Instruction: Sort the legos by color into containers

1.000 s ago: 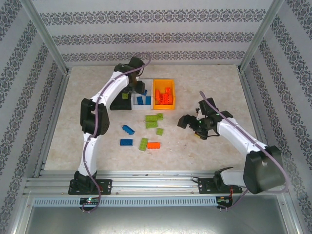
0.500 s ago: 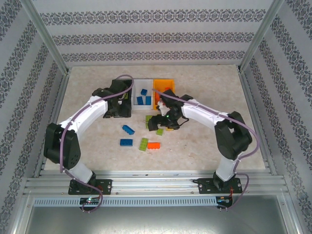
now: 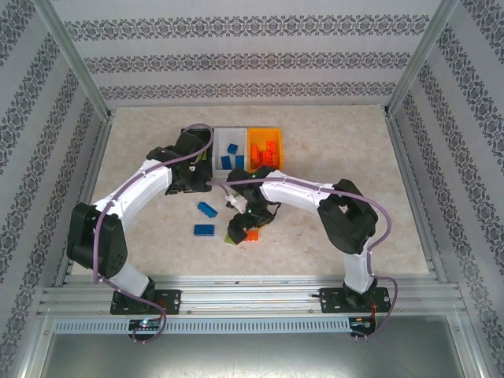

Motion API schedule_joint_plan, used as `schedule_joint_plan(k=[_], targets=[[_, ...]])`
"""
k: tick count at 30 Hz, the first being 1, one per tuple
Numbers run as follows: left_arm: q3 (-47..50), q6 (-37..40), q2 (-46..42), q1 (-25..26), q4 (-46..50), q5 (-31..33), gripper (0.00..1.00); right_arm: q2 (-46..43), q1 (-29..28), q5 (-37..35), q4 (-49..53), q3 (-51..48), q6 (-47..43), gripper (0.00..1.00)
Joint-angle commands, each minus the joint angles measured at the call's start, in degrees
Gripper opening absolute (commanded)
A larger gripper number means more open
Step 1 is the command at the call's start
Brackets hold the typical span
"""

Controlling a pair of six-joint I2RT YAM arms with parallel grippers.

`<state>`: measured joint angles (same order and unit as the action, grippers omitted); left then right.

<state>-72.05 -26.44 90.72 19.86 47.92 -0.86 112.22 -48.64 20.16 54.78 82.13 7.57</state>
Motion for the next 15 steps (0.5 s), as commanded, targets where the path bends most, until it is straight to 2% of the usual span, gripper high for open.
schedule_joint_plan(k=[1, 8, 12, 15], targets=[[-1.9, -0.3, 1.3, 0.1, -1.2, -0.9, 0.77, 0.5, -1.1, -2.1, 0.4, -1.3, -4.7, 0.85], [-2.5, 0.7, 1.8, -0.1, -0.4, -1.0, 0.78, 3.1, -3.3, -5.8, 1.0, -0.4, -5.6, 0.77], [-2.5, 1.0, 1.7, -0.5, 0.0, -0.9, 0.78, 4.1, -3.6, -10.7, 1.7, 0.1, -5.0, 0.65], [-2.4, 1.2, 1.7, -0.8, 0.0, -0.9, 0.78, 4.1, -3.5, -12.9, 1.7, 0.3, -4.8, 0.52]])
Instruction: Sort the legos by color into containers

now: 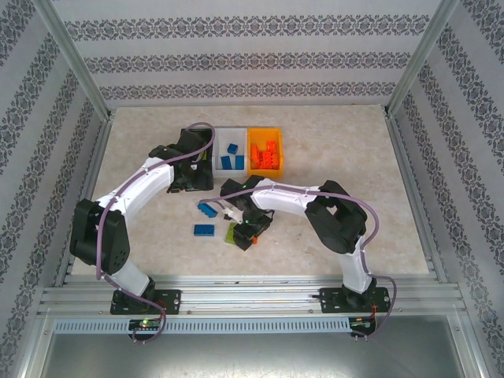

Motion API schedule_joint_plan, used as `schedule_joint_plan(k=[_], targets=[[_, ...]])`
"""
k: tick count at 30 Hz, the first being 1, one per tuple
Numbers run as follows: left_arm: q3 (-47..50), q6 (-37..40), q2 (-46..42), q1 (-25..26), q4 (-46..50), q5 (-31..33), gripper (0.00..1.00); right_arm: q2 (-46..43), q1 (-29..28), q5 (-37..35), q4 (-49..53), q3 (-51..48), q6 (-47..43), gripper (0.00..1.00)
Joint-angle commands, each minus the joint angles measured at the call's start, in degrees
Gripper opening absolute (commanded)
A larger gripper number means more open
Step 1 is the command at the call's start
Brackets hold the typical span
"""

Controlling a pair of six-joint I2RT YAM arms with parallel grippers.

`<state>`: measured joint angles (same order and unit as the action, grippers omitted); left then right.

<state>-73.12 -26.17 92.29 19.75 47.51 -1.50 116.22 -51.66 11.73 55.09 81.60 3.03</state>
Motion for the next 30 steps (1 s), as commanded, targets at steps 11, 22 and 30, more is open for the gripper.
schedule_joint_plan(k=[11, 22, 30], targets=[[-3.2, 1.3, 1.9, -1.2, 0.7, -0.7, 0.78, -5.5, 1.2, -5.8, 0.5, -1.8, 1.3, 0.16], [-4.2, 0.6, 2.7, -1.5, 0.1, -2.3, 0.79, -19.8, 28.4, 19.2, -10.6, -3.3, 19.6, 0.18], [-2.0, -0.7, -0.7, -1.4, 0.7, -2.8, 0.84, -10.6, 37.7, 25.1, -21.1, 4.7, 36.7, 0.18]])
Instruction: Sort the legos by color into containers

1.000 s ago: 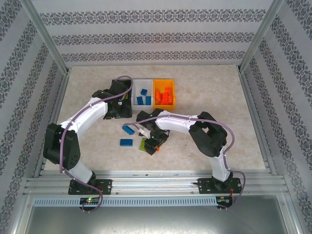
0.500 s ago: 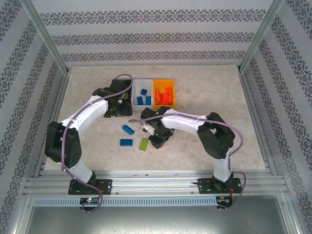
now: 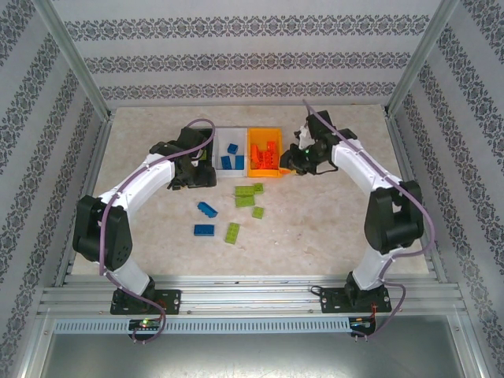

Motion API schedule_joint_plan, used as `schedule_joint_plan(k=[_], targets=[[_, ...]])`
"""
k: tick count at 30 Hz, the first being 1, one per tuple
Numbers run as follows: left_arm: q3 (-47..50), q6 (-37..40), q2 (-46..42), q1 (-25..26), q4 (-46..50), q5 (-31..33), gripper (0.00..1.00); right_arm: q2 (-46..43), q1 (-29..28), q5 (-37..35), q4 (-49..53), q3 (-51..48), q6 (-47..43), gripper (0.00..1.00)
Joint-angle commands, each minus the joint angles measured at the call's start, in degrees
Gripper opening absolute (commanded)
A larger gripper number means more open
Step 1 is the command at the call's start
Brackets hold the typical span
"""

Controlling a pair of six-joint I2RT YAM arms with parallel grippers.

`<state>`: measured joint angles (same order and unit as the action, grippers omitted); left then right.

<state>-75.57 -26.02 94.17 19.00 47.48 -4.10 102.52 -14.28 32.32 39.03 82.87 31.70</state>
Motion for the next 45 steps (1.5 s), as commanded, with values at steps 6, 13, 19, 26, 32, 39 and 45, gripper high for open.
schedule_joint_plan(k=[6, 13, 19, 26, 32, 39, 45], targets=[[5.5, -0.6, -7.7, -0.8, 1.4, -0.7, 0.94, 13.2, 0.3, 4.1, -4.0, 15.4, 9.4, 0.22], [10.4, 0.4, -11.8, -0.9, 1.0, -3.1, 0.99, 24.1, -0.3, 4.1, -0.6, 30.5, 10.4, 0.45], [13.0, 1.7, -14.3, -1.2, -1.9, -1.7, 1.00, 26.0, -1.0, 4.0, 0.7, 35.7, 10.8, 0.60], [13.3, 0.0, -15.6, -1.3, -5.1, 0.7, 1.00, 20.4, -0.8, 2.9, 0.8, 31.0, 8.5, 0.64], [12.5, 0.5, -14.1, -1.3, -5.3, -2.5, 1.00, 11.1, 0.2, 0.4, 0.1, 20.9, 3.8, 0.66], [12.5, 0.8, -13.2, -1.1, -4.6, -4.5, 1.00, 1.3, 1.5, -3.4, 1.1, 7.0, -1.2, 0.67], [13.4, 1.9, -10.9, 1.0, -3.9, -3.4, 0.99, -4.2, 0.8, -2.7, -1.7, -5.8, -0.6, 0.68]])
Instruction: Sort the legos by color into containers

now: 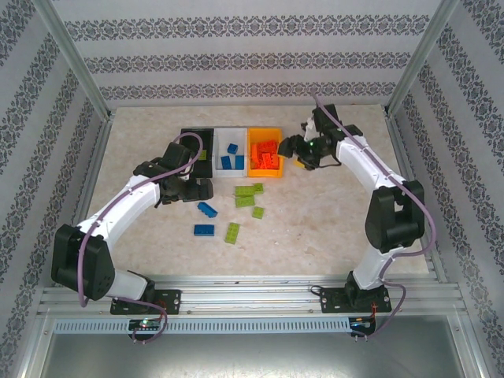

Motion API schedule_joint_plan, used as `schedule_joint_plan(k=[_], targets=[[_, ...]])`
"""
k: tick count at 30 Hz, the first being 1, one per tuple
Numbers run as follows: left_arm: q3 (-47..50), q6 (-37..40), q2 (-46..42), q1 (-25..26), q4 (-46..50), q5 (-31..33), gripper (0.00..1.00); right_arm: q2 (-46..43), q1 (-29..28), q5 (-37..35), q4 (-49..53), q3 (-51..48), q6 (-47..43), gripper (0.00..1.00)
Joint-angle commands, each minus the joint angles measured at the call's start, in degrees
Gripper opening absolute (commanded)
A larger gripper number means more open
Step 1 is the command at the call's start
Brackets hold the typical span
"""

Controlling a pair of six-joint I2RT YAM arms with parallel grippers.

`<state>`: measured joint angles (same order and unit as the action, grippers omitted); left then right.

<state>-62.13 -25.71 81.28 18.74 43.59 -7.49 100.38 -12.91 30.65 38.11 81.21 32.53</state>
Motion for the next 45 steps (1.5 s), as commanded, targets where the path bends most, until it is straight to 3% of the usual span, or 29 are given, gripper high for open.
schedule_joint_plan(k=[1, 6, 13, 19, 25, 29, 38, 42, 45], targets=[[-0.4, 2.1, 3.2, 1.9, 0.4, 0.6, 0.98, -2.7, -0.9, -1.0, -1.3, -5.7, -1.1, 0.68], [-2.0, -0.3, 9.6, 3.0, 1.6, 0.0, 0.97, -5.1, -1.9, -1.0, -3.2, -9.8, 0.0, 0.68], [-1.9, -13.6, 14.5, 3.0, -2.2, -4.2, 0.89, -5.9, -2.8, -0.7, -3.1, -10.7, 0.1, 0.68], [-2.3, -20.7, 18.7, 2.9, -5.3, -8.3, 0.76, -5.8, -3.3, -0.5, -3.4, -11.2, 0.2, 0.68], [-2.8, -21.5, 21.0, 2.9, -5.9, -9.6, 0.65, -5.9, -3.3, -0.6, -2.8, -11.0, -0.4, 0.68], [-3.2, -21.2, 21.2, 2.9, -6.0, -9.0, 0.49, -5.9, -3.3, -0.7, -3.0, -11.6, -0.5, 0.69], [-4.1, -19.7, 21.6, 2.4, -5.1, -8.8, 0.27, -5.2, -3.2, -0.3, -3.1, -11.6, -0.5, 0.69], [-5.0, -18.8, 21.4, 2.0, -3.8, -8.3, 0.18, -4.4, -3.2, -0.1, -3.0, -11.1, -0.7, 0.69], [-6.4, -18.0, 20.7, 1.8, -2.3, -7.8, 0.18, -3.8, -3.2, 0.0, -2.5, -10.4, -1.0, 0.69]])
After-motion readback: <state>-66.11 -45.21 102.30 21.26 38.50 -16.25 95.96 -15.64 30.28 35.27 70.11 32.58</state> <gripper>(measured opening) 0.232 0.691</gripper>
